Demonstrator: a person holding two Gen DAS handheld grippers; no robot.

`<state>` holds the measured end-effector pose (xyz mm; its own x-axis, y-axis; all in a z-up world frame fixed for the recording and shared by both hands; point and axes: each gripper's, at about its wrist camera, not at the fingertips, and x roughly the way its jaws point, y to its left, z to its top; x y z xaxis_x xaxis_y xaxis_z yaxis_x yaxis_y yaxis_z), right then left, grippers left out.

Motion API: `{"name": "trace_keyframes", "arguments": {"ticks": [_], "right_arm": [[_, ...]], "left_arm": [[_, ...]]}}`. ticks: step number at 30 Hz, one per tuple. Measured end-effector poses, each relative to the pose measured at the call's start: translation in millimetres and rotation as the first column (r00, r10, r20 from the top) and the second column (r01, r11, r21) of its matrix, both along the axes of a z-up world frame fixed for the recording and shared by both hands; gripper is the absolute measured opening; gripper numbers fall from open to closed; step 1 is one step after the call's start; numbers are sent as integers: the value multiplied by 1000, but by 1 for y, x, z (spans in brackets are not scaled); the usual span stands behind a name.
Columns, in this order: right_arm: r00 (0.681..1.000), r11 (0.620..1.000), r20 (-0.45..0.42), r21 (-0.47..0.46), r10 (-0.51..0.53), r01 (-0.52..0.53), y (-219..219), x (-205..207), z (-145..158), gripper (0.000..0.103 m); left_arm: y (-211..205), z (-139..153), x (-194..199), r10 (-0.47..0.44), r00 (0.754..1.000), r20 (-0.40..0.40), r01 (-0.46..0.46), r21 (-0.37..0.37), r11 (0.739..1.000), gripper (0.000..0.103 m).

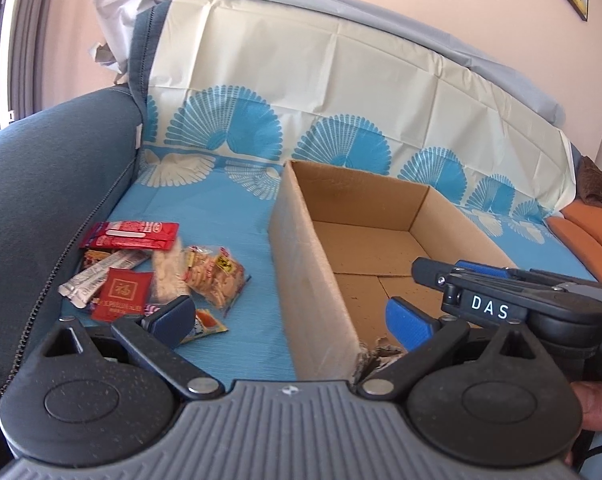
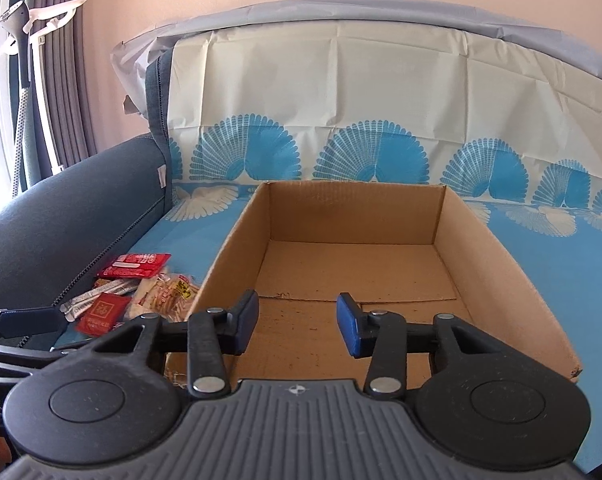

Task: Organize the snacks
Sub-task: 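Move both tools toward the snack pile beside the cardboard box, then grasp the round green-labelled peanut cake with the left tool while the right tool approaches the yellow snack bar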

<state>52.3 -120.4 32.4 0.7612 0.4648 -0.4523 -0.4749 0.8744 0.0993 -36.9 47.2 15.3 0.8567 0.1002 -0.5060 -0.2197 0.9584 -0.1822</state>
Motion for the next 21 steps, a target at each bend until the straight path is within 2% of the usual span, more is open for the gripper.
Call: {"name": "trace_keyframes", "arguments": {"ticks": [1, 2, 3, 5, 7, 9, 12, 14, 16, 18, 19, 20, 21], "right_arm": [[1000, 1000, -8, 11, 9, -9, 3, 0, 0, 45], [1000, 1000, -12, 21, 16, -16, 7, -1, 1, 45], [1000, 999, -14, 30, 27, -26, 12, -3, 1, 45], [999, 998, -8, 40, 40, -40, 21, -6, 2, 43], [998, 996, -17, 57, 68, -67, 30, -8, 4, 39], [992, 990, -40, 85, 117, -113, 39, -10, 5, 31], [979, 976, -73, 119, 191, -182, 55, -12, 6, 29], [962, 960, -114, 162, 248, -228, 66, -10, 5, 29], [939, 942, -177, 214, 296, -257, 80, -2, 3, 32], [902, 923, -254, 260, 348, -283, 101, 10, -2, 33], [888, 921, -288, 267, 358, -285, 111, 15, -6, 35], [880, 924, -316, 265, 354, -276, 121, 20, -11, 42], [880, 931, -336, 255, 337, -260, 131, 25, -18, 48]], "left_arm": [[4, 1, -3, 10, 1000, 4, -10, 3, 1000, 89], [7, 2, -6, 23, 1000, 5, -23, 7, 1000, 73], [12, 0, -7, 36, 999, 2, -36, 4, 999, 66], [26, -4, -12, 68, 998, -7, -68, -5, 998, 43], [43, -10, -15, 117, 992, -39, -118, -30, 993, 38], [66, -12, -19, 185, 979, -85, -191, -65, 979, 38], [101, -17, -23, 258, 952, -167, -281, -127, 951, 39], [118, -22, -27, 273, 938, -215, -306, -138, 942, 47], [131, -31, -31, 302, 915, -267, -351, -159, 923, 56], [139, -42, -33, 331, 885, -327, -404, -188, 895, 58], [141, -46, -34, 345, 873, -345, -424, -190, 885, 63], [141, -49, -34, 359, 861, -360, -444, -186, 877, 73], [141, -51, -34, 370, 852, -371, -457, -178, 872, 78]]}}
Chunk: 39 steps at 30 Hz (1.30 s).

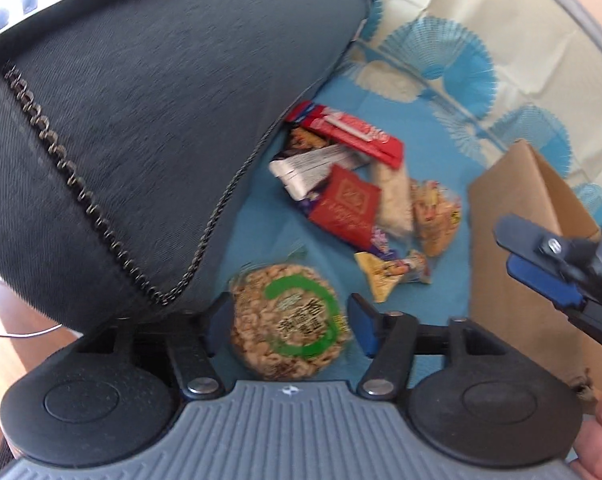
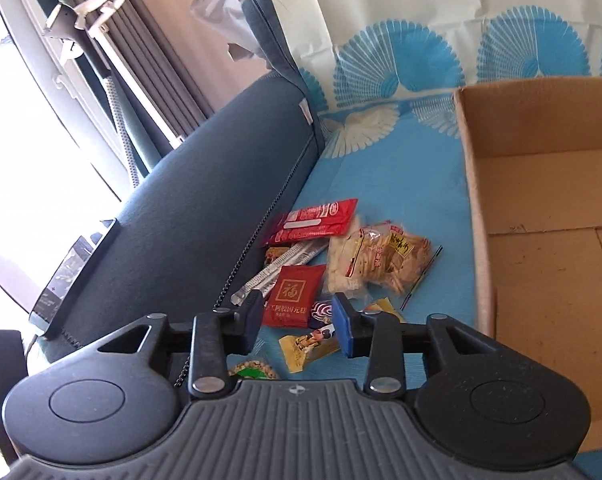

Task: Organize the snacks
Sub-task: 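Grasp the round green-labelled peanut cake with the left tool while the right tool approaches the yellow snack bar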

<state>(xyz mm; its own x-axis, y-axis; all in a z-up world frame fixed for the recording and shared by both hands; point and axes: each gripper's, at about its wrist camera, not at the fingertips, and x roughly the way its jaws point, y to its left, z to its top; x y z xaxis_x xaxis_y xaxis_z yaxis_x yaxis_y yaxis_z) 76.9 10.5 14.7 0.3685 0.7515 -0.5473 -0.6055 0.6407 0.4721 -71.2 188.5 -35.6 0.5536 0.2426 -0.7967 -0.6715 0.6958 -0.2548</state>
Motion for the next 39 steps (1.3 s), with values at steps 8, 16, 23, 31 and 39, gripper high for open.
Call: {"name": "trace_keyframes", "arguments": {"ticks": [8, 16, 23, 31, 39], "right_arm": [[995, 990, -103, -142, -3, -11, 40, 14, -65, 60], [994, 972, -110, -229, 27, -52, 59, 22, -90, 57], [998, 961, -16, -268, 66, -68, 44, 17, -72, 5], [973, 949, 149, -287, 179, -130, 28, -17, -40, 0], [959, 941, 192, -308, 207, -141, 6, -39, -19, 0]], "left_arm": [[-4, -14, 20, -17, 990, -141, 20, 21, 1000, 88], [-13, -27, 39, -27, 984, -177, 35, 45, 998, 102], [-14, -28, 45, -29, 983, -179, 39, 53, 998, 98], [-8, -13, 36, -52, 990, -129, 56, 28, 998, 63], [17, 2, 53, -253, 959, -129, 256, 4, 967, 45]]}}
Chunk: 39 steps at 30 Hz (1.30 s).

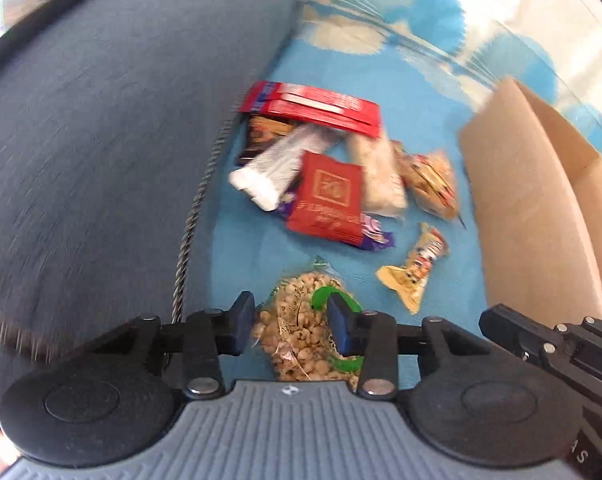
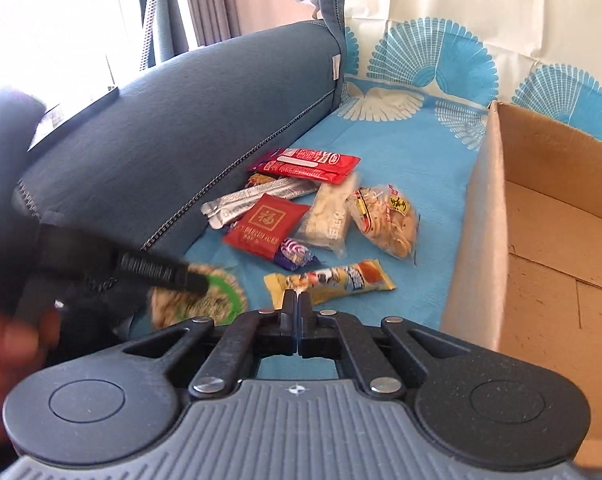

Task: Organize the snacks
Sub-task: 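Grasp the round green-labelled peanut cake with the left tool while the right tool approaches the yellow snack bar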

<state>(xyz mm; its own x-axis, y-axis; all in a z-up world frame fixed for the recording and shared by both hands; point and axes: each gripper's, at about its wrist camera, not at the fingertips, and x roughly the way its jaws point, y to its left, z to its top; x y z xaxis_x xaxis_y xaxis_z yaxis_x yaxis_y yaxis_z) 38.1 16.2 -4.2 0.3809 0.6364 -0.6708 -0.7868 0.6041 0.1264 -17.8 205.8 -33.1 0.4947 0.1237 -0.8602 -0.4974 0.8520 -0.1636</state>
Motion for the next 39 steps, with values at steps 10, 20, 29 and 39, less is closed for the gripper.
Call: {"name": "trace_keyframes", "arguments": {"ticks": [10, 20, 29, 39], "right_arm": [[988, 987, -132, 125, -85, 101, -10, 11, -12, 32], [967, 978, -231, 152, -107, 144, 20, 38, -29, 52], [933, 977, -292, -26, -210, 211, 41, 62, -65, 59], [975, 989, -162, -41, -149, 144, 38, 47, -48, 8]], "left_arm": [[-7, -13, -5, -82, 996, -40, 79, -72, 994, 77], [-20, -28, 14, -175, 975, -137, 168, -60, 984, 97], [-19, -29, 15, -175, 976, -130, 167, -76, 983, 97], [-19, -23, 8, -167, 980, -105, 162, -47, 986, 96]]}}
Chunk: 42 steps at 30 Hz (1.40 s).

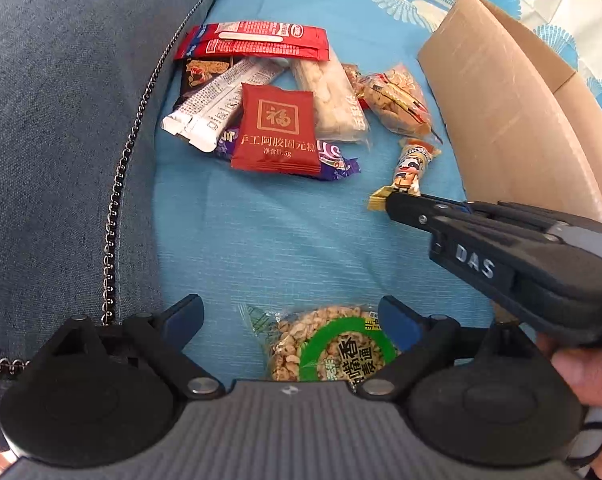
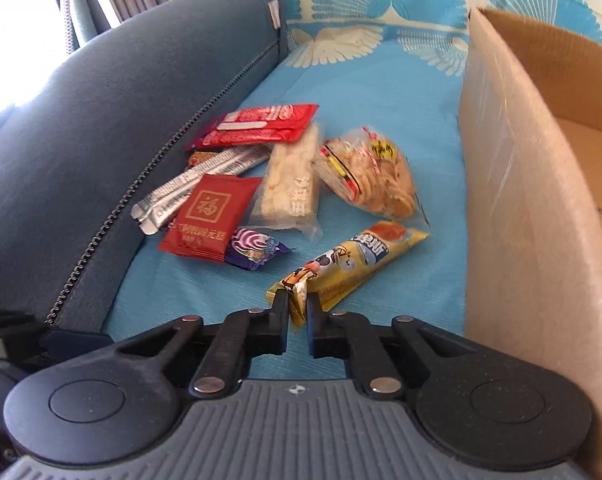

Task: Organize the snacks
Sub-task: 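Grasp the round green-labelled peanut cake with the left tool while the right tool approaches the yellow snack bar, then grasp the yellow ice-cream-shaped snack bar with the right tool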

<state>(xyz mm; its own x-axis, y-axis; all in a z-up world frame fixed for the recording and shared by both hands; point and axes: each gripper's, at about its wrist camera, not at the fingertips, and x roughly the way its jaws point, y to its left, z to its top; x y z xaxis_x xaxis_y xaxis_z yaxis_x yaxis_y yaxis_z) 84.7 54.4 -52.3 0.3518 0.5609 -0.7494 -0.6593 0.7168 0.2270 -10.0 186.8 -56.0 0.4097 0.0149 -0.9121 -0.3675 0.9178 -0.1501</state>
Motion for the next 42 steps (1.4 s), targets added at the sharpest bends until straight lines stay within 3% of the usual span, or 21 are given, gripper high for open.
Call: {"name": "trace_keyframes", "arguments": {"ticks": [11, 16, 20, 23, 28, 31, 35, 42], "right_arm": [[990, 997, 123, 28, 66, -69, -18, -26, 34, 5], [984, 994, 158, 50, 87, -96, -27, -34, 52, 5], [981, 991, 171, 79, 92, -107, -35, -37, 62, 5], [978, 988, 186, 103, 98, -119, -42, -41, 67, 5], [972, 983, 207, 122, 109, -136, -47, -47, 68, 5], [969, 982, 209, 109, 131, -156, -45, -51, 63, 5], [954, 978, 238, 50, 183, -201, -36, -65, 51, 5], [934, 963, 232, -56, 270, -265, -35, -86, 25, 5]], "left_arm": [[-11, 1, -9, -88, 996, -23, 86, -50, 995, 97], [-31, -2, -6, -146, 986, -80, 149, 40, 988, 97], [-37, -6, -2, -171, 980, -101, 176, 45, 983, 96], [-31, -5, -3, -158, 985, -71, 159, 11, 987, 82], [3, 2, -14, 32, 999, -9, -33, -56, 998, 65], [19, 4, -12, 104, 995, -4, -104, -60, 993, 65], [23, 7, -3, 91, 996, 9, -90, -36, 995, 65], [37, 5, -2, 134, 990, 47, -131, -62, 990, 65]]}}
